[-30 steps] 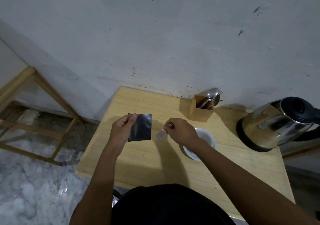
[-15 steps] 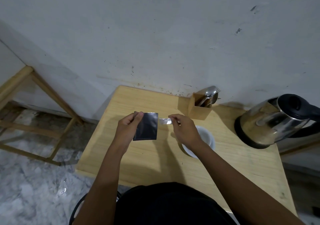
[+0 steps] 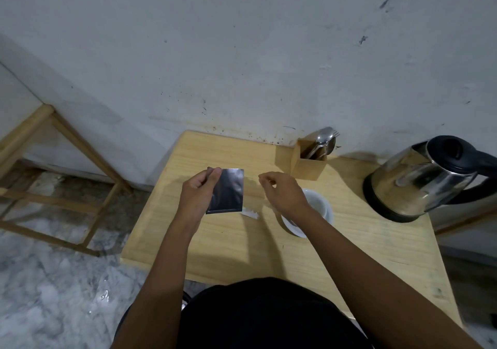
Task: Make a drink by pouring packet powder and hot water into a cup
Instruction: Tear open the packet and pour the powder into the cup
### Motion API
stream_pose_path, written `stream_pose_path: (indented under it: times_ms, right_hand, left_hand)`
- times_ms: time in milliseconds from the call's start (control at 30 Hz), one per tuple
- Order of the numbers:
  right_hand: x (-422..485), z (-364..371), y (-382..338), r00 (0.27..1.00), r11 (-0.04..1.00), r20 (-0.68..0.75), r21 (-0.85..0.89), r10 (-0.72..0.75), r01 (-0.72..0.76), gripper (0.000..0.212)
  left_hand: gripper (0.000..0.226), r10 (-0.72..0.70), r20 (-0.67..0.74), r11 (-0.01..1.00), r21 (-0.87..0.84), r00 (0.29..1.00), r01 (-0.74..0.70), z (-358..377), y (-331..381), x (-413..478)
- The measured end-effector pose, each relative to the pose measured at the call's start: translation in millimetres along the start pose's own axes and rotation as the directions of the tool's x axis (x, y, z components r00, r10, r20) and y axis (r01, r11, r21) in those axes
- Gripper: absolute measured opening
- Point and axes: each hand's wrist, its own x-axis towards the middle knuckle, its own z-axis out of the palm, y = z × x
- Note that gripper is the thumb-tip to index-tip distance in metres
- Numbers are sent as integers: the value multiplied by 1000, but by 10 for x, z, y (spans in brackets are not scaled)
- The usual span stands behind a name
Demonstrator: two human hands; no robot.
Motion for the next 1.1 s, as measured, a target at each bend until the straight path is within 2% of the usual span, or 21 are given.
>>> stream_pose_path:
  times_ms: [33, 100, 200, 267, 433, 500, 567, 667, 733, 800, 867, 967, 1100]
  right_hand:
    - [-50, -54, -31, 1000, 994, -11, 110, 11, -9, 29]
    - [-188, -160, -96, 997, 948, 71, 314, 28, -49, 26]
    - [-374, -222, -65, 979, 891, 202, 448, -28, -67, 12]
    - [-453, -240, 13, 989, 890, 143, 455, -39, -31, 14]
    - [-650, -414, 183, 996, 864, -72, 503, 46, -4, 11]
    - [-752, -466, 305, 989, 901, -134, 434, 61, 3, 14]
    - [-873, -505, 463, 981, 929, -183, 371, 68, 4, 32]
    - [-1096, -544, 717, 981, 956, -190, 279, -35, 88, 61]
    - [-1229, -525, 825, 978, 976, -180, 170, -104, 135, 71]
    - [-1290, -476, 852, 962, 989, -242, 46, -124, 139, 67]
    - [-1290, -422, 854, 920, 990, -365, -33, -142, 140, 49]
    - [-1285, -368, 912, 852, 979, -491, -10, -182, 203, 28]
    - [-1285, -399, 974, 831, 987, -550, 75, -81, 146, 18]
  left_hand:
    - [44, 1, 3, 1000, -1, 1000, -1, 24, 16, -8]
    - [36, -3, 17, 1000, 0, 1000, 3, 105, 62, -28]
    - [29, 13, 74, 1000, -12, 997, -12, 320, 139, -78]
    - [29, 30, 130, 999, 15, 991, -32, 480, 166, -107]
    - [37, 64, 203, 984, 150, 977, -95, 781, 198, -134]
    - [26, 63, 235, 978, 181, 970, -107, 910, 219, -166]
    - [22, 56, 265, 965, 232, 963, -120, 1050, 220, -188]
    - [37, 49, 301, 951, 276, 952, -137, 1226, 182, -187]
    - [40, 35, 312, 942, 306, 949, -136, 1324, 175, -202]
    - [37, 11, 327, 941, 315, 945, -120, 1412, 177, -215]
    - [37, -19, 335, 938, 333, 942, -99, 1488, 178, -211]
    - [37, -76, 338, 932, 358, 938, -54, 1558, 199, -212]
    - [37, -132, 392, 940, 340, 910, -10, 1489, 189, -115]
